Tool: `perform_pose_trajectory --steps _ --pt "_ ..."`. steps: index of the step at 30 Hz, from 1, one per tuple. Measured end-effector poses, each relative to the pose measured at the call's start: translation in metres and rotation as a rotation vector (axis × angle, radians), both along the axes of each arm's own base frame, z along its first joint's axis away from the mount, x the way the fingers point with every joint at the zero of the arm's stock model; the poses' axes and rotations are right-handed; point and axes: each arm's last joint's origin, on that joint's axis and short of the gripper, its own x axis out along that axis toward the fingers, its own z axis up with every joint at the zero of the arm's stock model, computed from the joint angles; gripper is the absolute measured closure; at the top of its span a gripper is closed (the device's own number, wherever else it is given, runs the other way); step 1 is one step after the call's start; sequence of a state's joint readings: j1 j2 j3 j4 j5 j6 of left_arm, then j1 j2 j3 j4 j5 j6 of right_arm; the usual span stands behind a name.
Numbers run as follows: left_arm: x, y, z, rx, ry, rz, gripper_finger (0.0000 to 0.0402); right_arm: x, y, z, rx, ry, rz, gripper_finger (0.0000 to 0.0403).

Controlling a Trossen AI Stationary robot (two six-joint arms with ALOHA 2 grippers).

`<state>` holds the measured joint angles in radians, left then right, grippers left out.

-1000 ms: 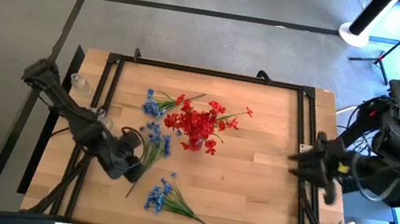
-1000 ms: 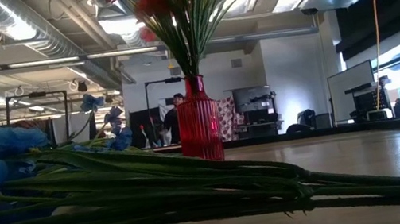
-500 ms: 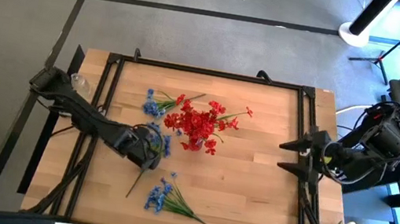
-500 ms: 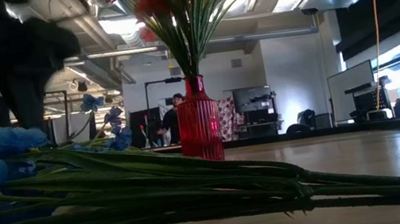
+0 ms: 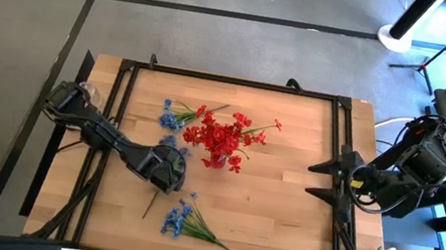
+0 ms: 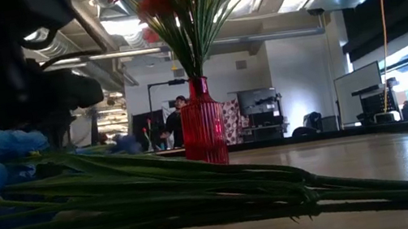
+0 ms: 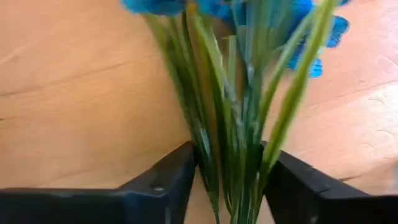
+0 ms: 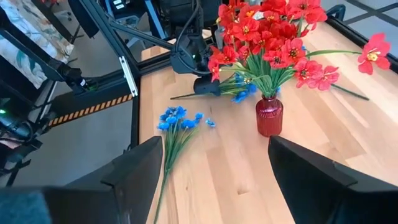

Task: Sort flowers into vase by color
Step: Put the middle blue flowers into the transparent vase

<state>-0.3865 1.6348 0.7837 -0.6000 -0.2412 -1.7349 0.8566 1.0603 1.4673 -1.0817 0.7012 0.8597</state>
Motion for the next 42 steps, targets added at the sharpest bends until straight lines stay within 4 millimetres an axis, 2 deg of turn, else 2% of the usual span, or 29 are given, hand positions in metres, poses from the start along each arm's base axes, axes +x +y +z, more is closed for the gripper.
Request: perform_pose_trajectory --steps 4,6,8,15,19,24,27,32,36,42 --pt "-0.005 -0.002 0.01 0.031 -0.017 -0.012 0.0326 0.0 0.0 0.0 -0.003 -0.001 -0.004 0.0109" --pt "-0.009 -0.003 0.021 0.073 -0.076 -0.019 0.0371 0.0 0.0 0.0 -0.004 -0.001 -0.004 0.0109" --pt "-0.012 -0.005 0.035 0.098 -0.156 -0.02 0.0388 0.0 0.0 0.0 -0.006 0.001 -0.004 0.0109" --pt "-0.041 0.004 0.086 0.262 -0.338 -0.109 0.0384 0.0 -0.001 -0.001 -0.024 0.004 -0.015 0.011" --pt "-0.061 0.013 0.117 0.376 -0.415 -0.316 0.0389 0.0 -0.002 -0.001 -0.034 -0.009 -0.038 0.011" --pt "-0.086 0.028 0.139 0.479 -0.429 -0.475 0.039 0.0 -0.001 -0.001 0.012 -0.01 -0.065 0.011" --pt "-0.098 0.041 0.151 0.644 -0.448 -0.44 0.039 0.001 -0.001 -0.002 0.031 -0.008 -0.077 0.011" --pt "-0.111 0.064 0.167 0.932 -0.422 -0.266 0.0391 0.001 -0.002 -0.001 0.013 -0.026 -0.105 0.011" --pt "-0.115 0.081 0.174 0.995 -0.368 -0.205 0.0391 0.001 -0.004 -0.001 -0.024 -0.053 -0.154 0.011" --pt "-0.104 0.108 0.179 1.041 -0.242 -0.161 0.0391 0.0 -0.007 -0.002 -0.071 -0.077 -0.206 0.011"
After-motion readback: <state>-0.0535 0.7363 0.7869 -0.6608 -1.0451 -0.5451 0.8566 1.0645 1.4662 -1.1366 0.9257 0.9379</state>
